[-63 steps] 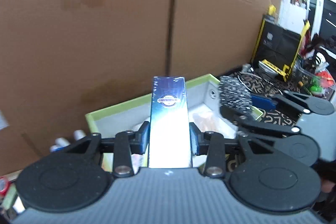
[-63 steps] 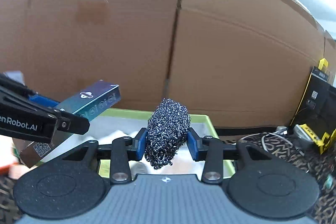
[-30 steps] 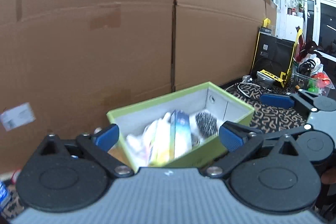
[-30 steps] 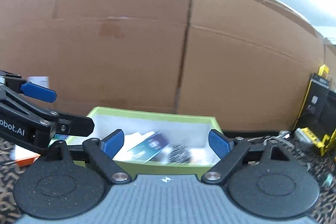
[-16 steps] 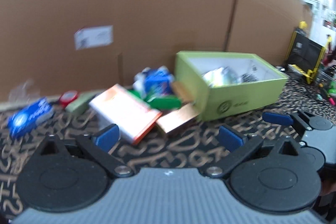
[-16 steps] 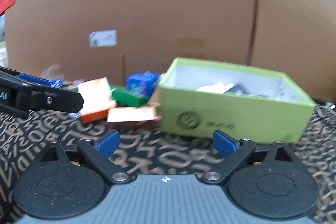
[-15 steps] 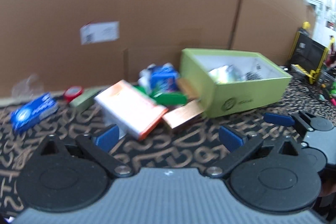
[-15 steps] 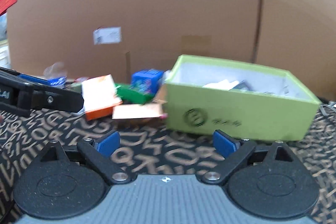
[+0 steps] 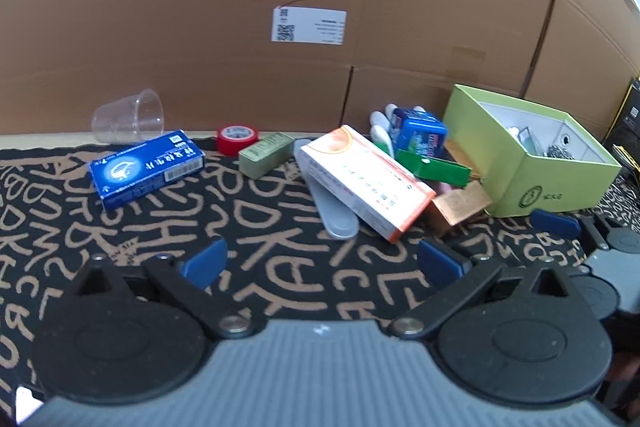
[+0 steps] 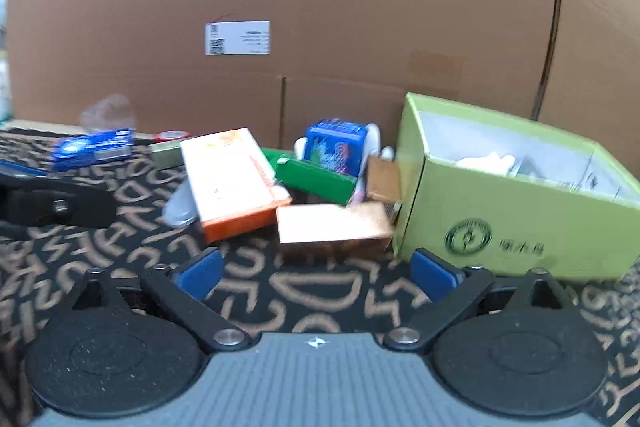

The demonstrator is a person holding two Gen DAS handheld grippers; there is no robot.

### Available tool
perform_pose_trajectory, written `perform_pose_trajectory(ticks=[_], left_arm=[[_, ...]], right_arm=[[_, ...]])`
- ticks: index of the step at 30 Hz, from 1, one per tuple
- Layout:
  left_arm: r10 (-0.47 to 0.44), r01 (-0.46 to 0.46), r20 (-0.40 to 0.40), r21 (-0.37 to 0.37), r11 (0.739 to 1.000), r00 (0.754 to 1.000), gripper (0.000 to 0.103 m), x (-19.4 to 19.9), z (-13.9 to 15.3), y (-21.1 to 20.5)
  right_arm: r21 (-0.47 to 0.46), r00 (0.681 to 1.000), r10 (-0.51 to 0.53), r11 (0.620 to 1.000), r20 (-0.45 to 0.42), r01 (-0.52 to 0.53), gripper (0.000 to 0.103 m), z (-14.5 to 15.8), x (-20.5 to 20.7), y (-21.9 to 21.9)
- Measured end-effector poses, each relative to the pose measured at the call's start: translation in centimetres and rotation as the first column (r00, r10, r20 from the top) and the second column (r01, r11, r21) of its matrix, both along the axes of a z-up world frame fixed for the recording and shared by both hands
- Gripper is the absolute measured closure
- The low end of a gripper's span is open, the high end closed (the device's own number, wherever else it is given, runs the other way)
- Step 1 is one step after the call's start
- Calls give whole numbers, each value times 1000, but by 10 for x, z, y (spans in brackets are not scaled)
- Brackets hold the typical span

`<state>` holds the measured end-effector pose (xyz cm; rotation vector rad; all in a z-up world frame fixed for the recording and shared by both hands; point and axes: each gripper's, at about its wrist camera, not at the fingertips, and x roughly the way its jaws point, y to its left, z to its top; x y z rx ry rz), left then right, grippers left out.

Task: Organize objects
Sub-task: 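Move both tools back over the remaining boxes on the table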

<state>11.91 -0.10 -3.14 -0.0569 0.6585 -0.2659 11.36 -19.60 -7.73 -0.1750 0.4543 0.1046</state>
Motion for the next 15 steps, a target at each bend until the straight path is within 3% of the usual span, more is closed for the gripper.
perform_pose_trajectory(ticks=[2,5,11,15], left_arm=[[5,-5,9,6,1000,1000,0,4,1,2],[16,-16,16,8,1000,1000,0,16,4,0],[60,-61,-9,-32,998,998,0,53,7,-17],[114,-115,-47,-21,993,992,0,83,0,-35]], right_arm=[[-22,1000,20,1000,6,-20,32,0,7,7],[-12,1000,0,1000,9,1,49,0,21,14],[-59,984,-173,983,47,176,50,-3,45,29],[-78,982,-182,980,44,185,50,-4,39,27]])
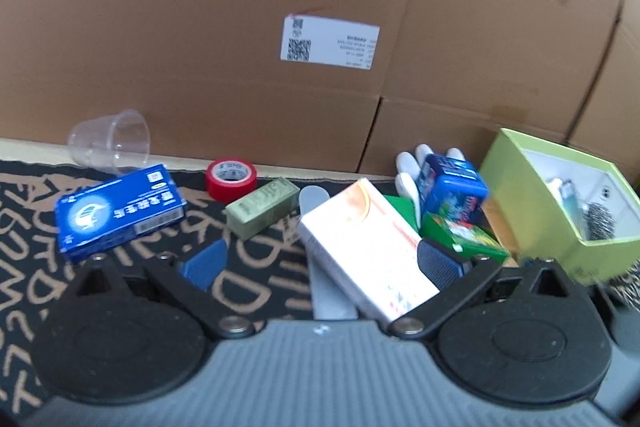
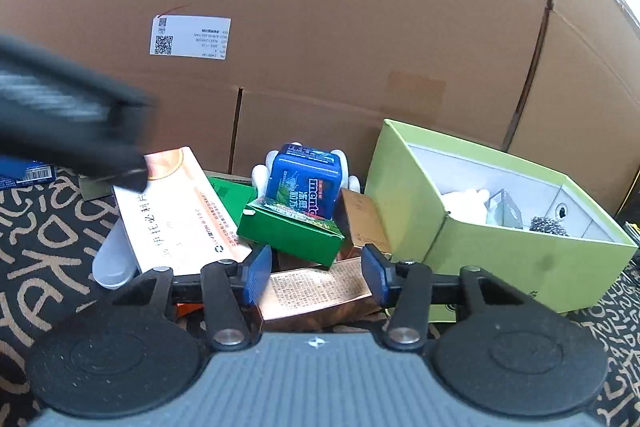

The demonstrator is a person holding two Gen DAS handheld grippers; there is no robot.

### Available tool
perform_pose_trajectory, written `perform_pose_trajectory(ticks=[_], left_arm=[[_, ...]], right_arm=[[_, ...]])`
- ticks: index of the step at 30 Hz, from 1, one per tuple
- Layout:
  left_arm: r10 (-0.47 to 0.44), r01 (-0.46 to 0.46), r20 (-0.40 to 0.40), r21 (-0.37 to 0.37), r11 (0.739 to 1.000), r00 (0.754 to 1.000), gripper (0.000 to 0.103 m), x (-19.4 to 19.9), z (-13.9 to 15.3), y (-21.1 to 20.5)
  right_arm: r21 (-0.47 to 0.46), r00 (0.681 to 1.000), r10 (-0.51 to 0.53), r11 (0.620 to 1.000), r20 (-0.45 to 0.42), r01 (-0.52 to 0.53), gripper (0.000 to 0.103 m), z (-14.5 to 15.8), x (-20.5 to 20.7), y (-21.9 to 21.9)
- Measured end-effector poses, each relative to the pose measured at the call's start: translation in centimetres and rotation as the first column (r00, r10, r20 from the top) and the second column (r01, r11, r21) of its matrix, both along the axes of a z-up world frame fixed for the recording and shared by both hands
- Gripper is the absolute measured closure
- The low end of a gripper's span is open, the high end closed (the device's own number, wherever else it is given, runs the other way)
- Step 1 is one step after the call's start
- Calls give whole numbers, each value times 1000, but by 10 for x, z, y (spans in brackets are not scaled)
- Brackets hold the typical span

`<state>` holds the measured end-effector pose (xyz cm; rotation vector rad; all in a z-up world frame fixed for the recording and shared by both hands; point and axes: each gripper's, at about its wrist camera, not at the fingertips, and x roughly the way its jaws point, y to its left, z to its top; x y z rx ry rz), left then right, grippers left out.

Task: Organize objects
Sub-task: 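Move both tools back over the remaining boxes on the table, then grasp the white-orange box with the left gripper while the right grasps the copper box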

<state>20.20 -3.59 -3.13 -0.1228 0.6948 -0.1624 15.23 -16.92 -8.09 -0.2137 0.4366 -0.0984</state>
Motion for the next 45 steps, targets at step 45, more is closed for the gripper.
perform_pose_trajectory(ticks=[45], left_arm=[[-327,348,-124,233,908,937,33,-48,-35,-17]], right_arm=[[151,975,194,972,-104,-177,46,7,-54,-60]])
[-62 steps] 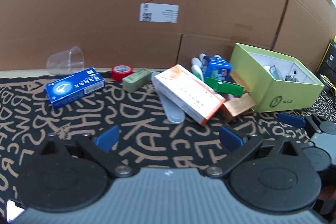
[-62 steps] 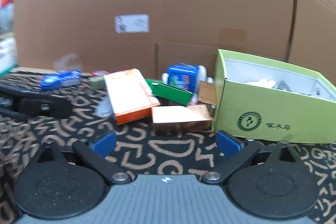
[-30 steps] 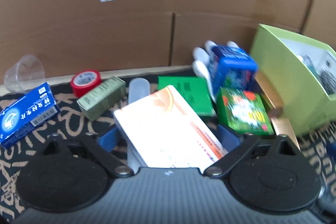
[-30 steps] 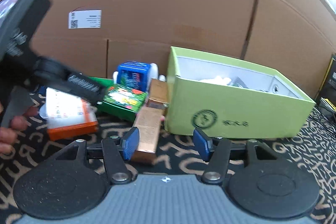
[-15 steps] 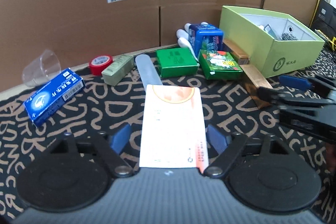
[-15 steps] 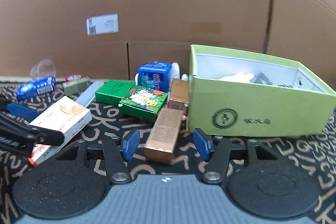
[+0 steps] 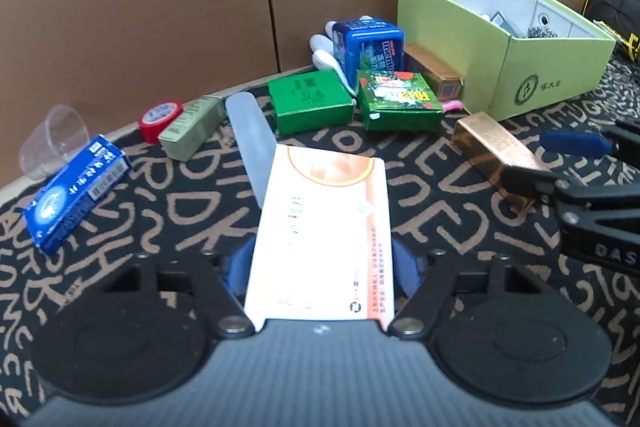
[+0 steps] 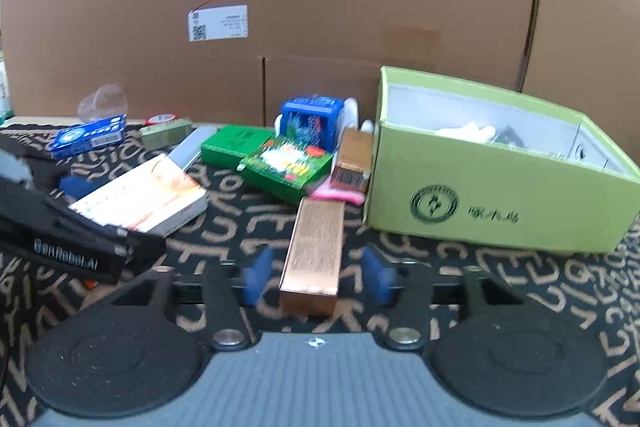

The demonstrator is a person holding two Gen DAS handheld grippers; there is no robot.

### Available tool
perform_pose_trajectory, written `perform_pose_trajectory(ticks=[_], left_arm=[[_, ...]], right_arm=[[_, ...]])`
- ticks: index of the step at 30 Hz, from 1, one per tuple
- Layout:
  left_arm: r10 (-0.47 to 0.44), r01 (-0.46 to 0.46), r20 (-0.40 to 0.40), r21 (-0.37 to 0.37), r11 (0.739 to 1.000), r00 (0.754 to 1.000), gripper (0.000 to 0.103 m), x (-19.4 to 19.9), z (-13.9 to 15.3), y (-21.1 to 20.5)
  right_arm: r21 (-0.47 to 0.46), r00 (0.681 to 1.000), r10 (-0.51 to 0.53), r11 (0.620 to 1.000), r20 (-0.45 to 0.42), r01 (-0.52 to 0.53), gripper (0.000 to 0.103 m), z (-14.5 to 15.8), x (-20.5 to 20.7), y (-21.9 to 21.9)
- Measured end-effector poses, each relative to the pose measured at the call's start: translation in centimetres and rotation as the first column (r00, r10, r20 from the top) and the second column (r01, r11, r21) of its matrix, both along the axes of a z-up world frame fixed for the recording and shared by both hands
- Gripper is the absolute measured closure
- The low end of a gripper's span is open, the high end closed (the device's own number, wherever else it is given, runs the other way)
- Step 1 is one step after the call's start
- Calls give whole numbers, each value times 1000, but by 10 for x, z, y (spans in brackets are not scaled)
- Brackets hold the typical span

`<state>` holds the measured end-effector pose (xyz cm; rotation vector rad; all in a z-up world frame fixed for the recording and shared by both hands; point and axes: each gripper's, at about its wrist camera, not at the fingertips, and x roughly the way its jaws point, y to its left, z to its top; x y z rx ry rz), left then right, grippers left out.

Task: Organize objects
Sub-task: 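Grasp the white-orange box with the left gripper while the right grasps the copper box, then carry the white-orange box and copper box into the green shoebox and release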

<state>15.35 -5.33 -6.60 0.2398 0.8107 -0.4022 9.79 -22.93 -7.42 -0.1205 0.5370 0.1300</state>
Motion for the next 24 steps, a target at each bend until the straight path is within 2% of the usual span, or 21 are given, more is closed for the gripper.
perform_pose_trajectory(ticks=[4,6,7,14,19,24], left_arm=[[9,-9,10,18,1000,1000,30,2,0,-3],[-2,2,11,12,1000,1000,36,3,0,-4],[-5,5,8,11,1000,1000,36,2,0,-4],[-10,11,13,-4,1000,1000,36,-8,9,-3],[-58,62,70,-58,996,996,36,-23,42,-10],[-137,155,153,-112,982,979,36,-29,81,-36]], right_arm=[[13,1000,11,1000,-29,-11,48,-5,14,0],[20,999,12,1000,-51,-11,65,-10,17,0],[26,998,12,1000,-54,-11,68,-11,15,-1],[83,997,47,996,-56,-42,69,-7,-2,-10],[123,998,58,991,11,-59,69,13,-19,-22],[121,994,48,991,99,-60,69,42,-28,-45]])
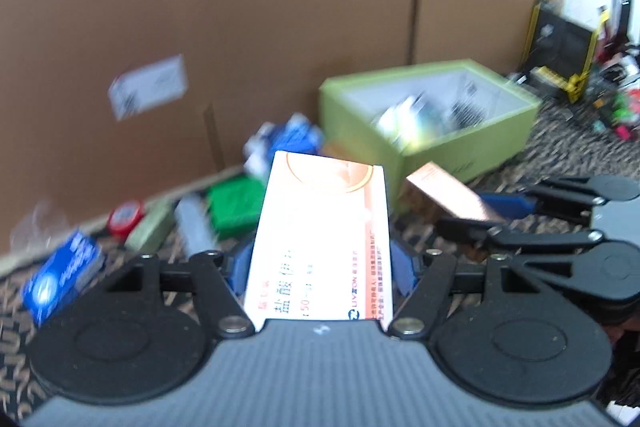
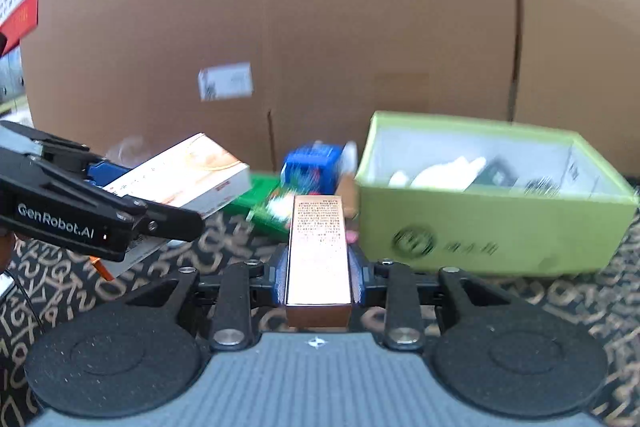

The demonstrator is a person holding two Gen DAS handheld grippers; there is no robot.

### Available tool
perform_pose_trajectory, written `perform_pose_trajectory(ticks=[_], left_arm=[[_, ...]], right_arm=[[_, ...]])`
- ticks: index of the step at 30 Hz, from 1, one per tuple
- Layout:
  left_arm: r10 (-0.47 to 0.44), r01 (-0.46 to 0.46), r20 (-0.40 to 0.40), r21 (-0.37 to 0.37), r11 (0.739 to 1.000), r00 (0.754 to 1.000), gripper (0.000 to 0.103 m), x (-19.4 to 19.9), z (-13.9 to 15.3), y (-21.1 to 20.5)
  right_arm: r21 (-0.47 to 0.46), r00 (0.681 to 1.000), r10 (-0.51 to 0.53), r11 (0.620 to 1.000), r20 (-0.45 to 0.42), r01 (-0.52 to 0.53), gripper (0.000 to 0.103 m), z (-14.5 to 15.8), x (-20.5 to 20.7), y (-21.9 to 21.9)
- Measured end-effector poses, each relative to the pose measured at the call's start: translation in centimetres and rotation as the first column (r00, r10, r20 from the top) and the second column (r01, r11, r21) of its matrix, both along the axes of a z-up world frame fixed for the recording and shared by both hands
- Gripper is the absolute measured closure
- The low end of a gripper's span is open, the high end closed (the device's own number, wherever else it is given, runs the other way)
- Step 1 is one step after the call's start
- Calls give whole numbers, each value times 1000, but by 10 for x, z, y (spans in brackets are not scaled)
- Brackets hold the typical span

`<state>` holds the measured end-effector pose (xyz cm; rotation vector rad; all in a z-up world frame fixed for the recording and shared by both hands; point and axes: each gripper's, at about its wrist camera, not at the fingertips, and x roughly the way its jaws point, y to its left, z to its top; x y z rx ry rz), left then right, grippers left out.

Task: Organize objects
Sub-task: 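Carry the white-orange box and copper box into the green shoebox and release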

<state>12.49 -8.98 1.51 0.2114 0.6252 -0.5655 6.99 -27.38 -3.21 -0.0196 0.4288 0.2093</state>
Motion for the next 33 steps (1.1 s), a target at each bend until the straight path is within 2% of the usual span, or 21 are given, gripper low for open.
perform_pose_trajectory(ticks=[3,7,12,15,18,21,25,28,29,30,31,32,33], left_arm=[[-43,44,43,-24,999,998,36,3,19,-24],[-79,83,90,-41,996,993,36,12,39,-64],[-82,87,103,-43,995,991,36,41,48,-113],[-65,69,80,-45,997,995,36,69,40,-139],[-40,42,24,-57,998,999,36,100,25,-158],[-19,19,-13,-38,999,1000,36,129,8,-172],[-4,2,-52,-27,1000,999,36,150,-8,-179],[-7,5,-50,-28,1000,999,35,154,-15,-180],[-16,14,-51,-34,999,999,34,154,-17,-180],[-30,27,-52,-47,999,998,22,154,-18,-179],[-32,29,-48,-60,998,998,6,152,-18,-179],[-17,15,-30,-74,997,999,0,149,-18,-177],[0,-1,-2,-87,996,1000,0,146,-18,-175]], right_arm=[[11,999,-33,999,33,33,69,15,1,-22],[-16,989,-126,992,78,128,69,29,9,-54],[-3,966,-235,972,107,236,69,40,35,-98],[2,952,-289,957,105,290,69,39,58,-119],[2,941,-327,944,89,329,69,33,81,-136],[20,936,-347,938,58,346,69,24,99,-149],[75,940,-341,937,8,340,69,9,115,-159],[85,948,-316,944,-36,318,69,-1,127,-156],[75,950,-307,948,-51,310,69,-4,128,-153],[62,953,-298,951,-56,302,68,-7,129,-151],[49,954,-293,954,-54,296,55,-9,128,-150],[37,952,-303,952,-38,304,38,-10,125,-149],[25,948,-318,948,-9,318,31,-10,120,-148]])
